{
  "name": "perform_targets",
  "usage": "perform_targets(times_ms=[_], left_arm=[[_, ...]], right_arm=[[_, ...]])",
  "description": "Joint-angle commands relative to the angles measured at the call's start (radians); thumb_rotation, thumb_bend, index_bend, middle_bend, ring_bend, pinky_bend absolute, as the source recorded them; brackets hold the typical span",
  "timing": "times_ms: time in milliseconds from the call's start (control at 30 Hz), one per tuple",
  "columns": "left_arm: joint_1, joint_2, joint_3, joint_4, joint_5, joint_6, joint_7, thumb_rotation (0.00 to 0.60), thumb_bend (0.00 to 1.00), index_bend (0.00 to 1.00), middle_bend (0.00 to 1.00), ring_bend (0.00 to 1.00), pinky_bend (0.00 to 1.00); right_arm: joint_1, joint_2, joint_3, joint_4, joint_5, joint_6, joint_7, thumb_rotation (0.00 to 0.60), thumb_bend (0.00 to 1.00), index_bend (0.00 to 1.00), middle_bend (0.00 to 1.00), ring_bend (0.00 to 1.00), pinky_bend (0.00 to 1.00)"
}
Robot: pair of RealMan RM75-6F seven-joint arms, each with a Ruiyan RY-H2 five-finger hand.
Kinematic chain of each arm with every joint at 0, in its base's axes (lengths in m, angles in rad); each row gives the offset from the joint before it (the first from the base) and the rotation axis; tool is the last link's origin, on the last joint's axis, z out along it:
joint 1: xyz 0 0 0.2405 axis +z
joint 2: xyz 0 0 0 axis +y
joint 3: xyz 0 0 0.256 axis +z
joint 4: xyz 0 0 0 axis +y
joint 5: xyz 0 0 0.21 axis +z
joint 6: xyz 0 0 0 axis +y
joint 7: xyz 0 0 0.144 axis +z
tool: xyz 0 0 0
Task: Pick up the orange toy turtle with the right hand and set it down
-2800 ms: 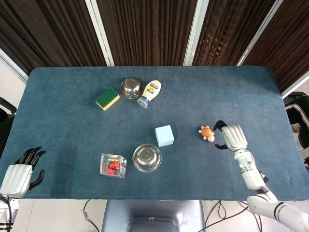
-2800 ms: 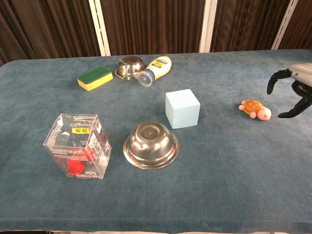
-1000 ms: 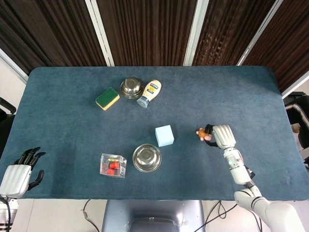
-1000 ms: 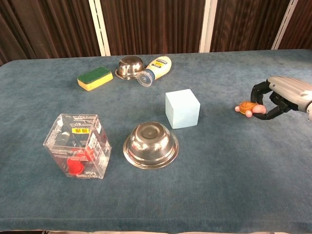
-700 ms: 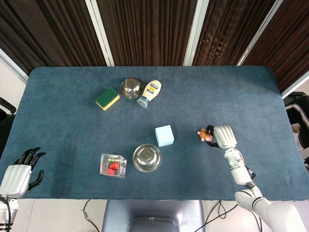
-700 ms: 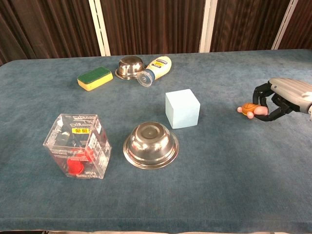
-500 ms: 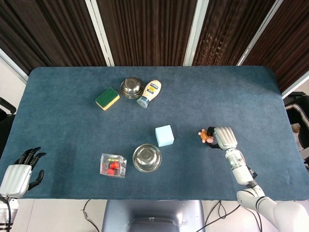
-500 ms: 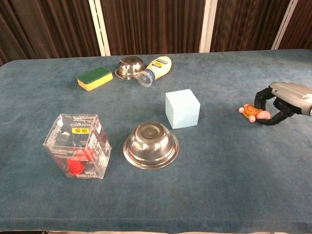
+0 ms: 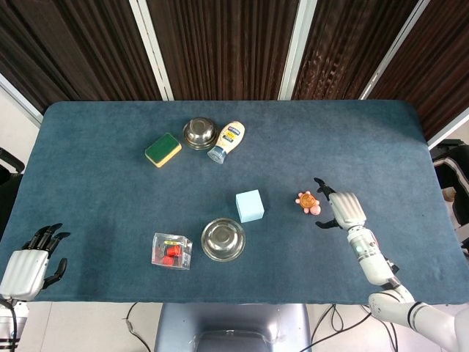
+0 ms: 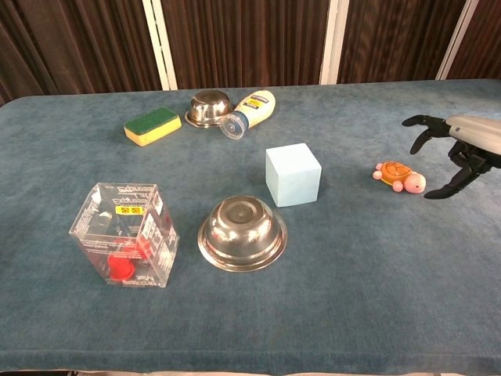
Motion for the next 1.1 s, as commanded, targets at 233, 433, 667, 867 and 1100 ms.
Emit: perform_targets(times_ms=[233, 433, 667, 867, 1100], left_arm=[[-0.001, 0.001, 0.001, 0.0, -0.002, -0.005, 0.001, 0.6, 0.45, 0.25, 0.12, 0.13, 0.41], [-0.002, 0.001, 0.001, 0.0, -0.003, -0.006, -0.002, 0.6, 0.45, 0.26, 0.12, 0.13, 0.41], [0.0, 0.002, 0.001, 0.002, -0.004, -0.006, -0.008, 0.6, 0.45, 0.26, 0.12, 0.13, 0.41], [0.0, 0.002, 0.001, 0.003, -0.002, -0.004, -0.008, 0.6, 0.45, 0.26, 0.12, 0.13, 0.41], [0.001, 0.002, 0.0, 0.002, -0.002, 0.0, -0.01, 0.6, 0.45, 0.26, 0.12, 0.13, 0.41]], right_arm=[[0.037, -0.035, 0.051, 0.052, 0.115, -0.067, -0.108, 0.6, 0.06, 0.23, 0.34, 0.93, 0.93], [0.076, -0.088, 0.08, 0.131, 0.163, -0.144, -0.073, 0.6, 0.06, 0.33, 0.34, 0.93, 0.92], [0.094, -0.134, 0.072, 0.188, 0.12, -0.14, 0.003, 0.6, 0.06, 0.41, 0.34, 0.93, 0.93], [0.099, -0.168, 0.057, 0.241, 0.073, -0.115, 0.075, 0.6, 0.16, 0.55, 0.4, 0.95, 0.94], [0.093, -0.193, 0.04, 0.29, 0.039, -0.101, 0.141, 0.6, 0.36, 0.77, 0.58, 0.99, 0.98]])
